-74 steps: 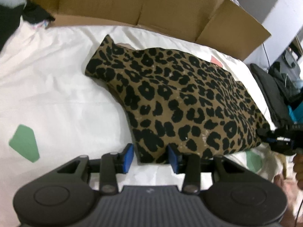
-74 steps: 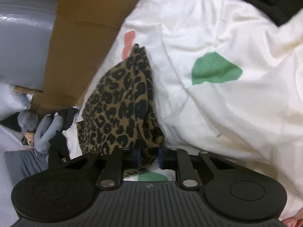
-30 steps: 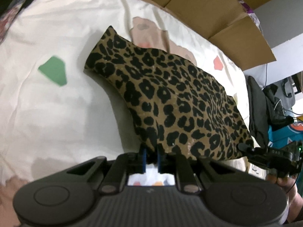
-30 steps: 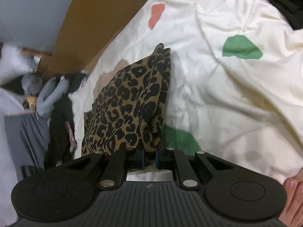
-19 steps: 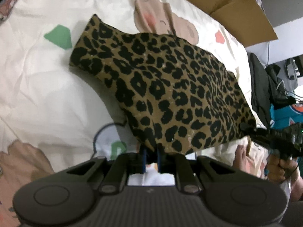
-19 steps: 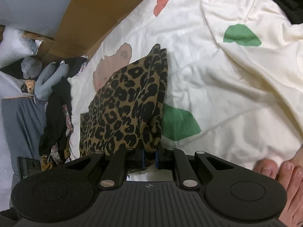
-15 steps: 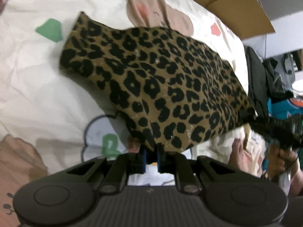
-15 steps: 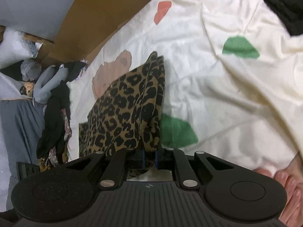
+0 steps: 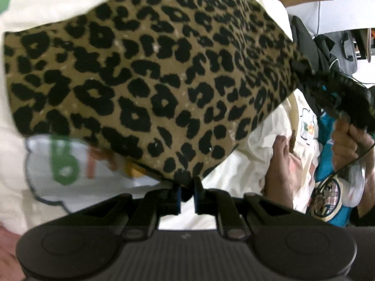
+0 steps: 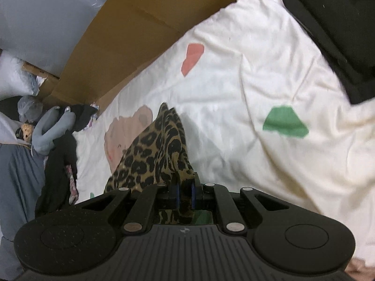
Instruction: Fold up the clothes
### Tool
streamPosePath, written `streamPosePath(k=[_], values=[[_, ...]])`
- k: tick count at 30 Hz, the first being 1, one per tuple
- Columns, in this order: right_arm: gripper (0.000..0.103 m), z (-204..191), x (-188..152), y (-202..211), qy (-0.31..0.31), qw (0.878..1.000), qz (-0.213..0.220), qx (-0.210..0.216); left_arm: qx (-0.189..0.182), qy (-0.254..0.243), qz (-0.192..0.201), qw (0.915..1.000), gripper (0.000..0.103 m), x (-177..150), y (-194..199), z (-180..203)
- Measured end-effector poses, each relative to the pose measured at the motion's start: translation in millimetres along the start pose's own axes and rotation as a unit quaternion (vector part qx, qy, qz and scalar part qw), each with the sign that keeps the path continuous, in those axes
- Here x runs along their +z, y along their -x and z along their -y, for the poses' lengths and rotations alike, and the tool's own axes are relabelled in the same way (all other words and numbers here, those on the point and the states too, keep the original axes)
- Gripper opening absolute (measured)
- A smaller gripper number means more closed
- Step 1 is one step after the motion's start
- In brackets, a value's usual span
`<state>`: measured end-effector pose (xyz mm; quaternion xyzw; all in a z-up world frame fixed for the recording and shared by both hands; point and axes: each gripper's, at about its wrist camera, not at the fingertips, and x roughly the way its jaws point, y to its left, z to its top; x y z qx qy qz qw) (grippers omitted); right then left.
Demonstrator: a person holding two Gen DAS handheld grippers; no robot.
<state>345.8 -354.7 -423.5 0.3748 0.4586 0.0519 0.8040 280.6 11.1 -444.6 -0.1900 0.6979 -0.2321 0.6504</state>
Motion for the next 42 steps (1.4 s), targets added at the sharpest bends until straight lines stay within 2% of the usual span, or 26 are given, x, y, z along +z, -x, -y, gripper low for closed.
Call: streamPosePath(k=[11,18,24,28,30,31,36,39,41,42], values=[[0.007,-5.5,30.4,-4.5,0.022,0.999,0.025,-0.005,-0.01,-0.023,-0.024,0.9994,0.008,5.9,-21.6,31.8],[0.006,-2.8,54.7,-2.8,0.029,0.998,0.052,-0.018,-0.043,-0.055,-0.03,0.9971,0.007,7.6,-31.2,62.2],[0.006,3.2,67.3,-7.8,0.038,0.997,0.055,-0.032,-0.049,-0.07,-0.034,0.9958,0.006,6.4,-42.8,75.7],[0.007,13.8,68.4,-16.2,0.028,0.998,0.048,-0.039,-0.055,-0.094,-0.07,0.9916,0.0,1.7,-47.2,77.9],[0.016,20.5,67.8,-17.8,0.019,0.998,0.045,-0.04,-0.06,-0.108,-0.085,0.9886,0.0,-2.1,-45.9,80.1],[0.017,22.8,66.8,-16.2,0.018,0.998,0.046,-0.043,-0.062,-0.119,-0.086,0.9873,0.001,-3.0,-42.4,80.8],[0.036,30.9,59.0,-5.2,0.008,0.998,0.049,-0.042,-0.047,-0.173,-0.054,0.9823,0.014,7.2,-18.6,94.4],[0.037,34.7,51.9,-1.9,-0.004,0.998,0.046,-0.041,-0.036,-0.216,-0.028,0.9753,0.025,20.1,-2.5,108.1],[0.037,37.1,45.8,-1.4,-0.012,0.998,0.042,-0.04,-0.027,-0.237,-0.008,0.971,0.04,31.2,11.5,112.7],[0.037,37.8,42.4,-1.5,-0.014,0.998,0.04,-0.039,-0.021,-0.246,0.005,0.9691,0.042,36.7,16.5,115.4]])
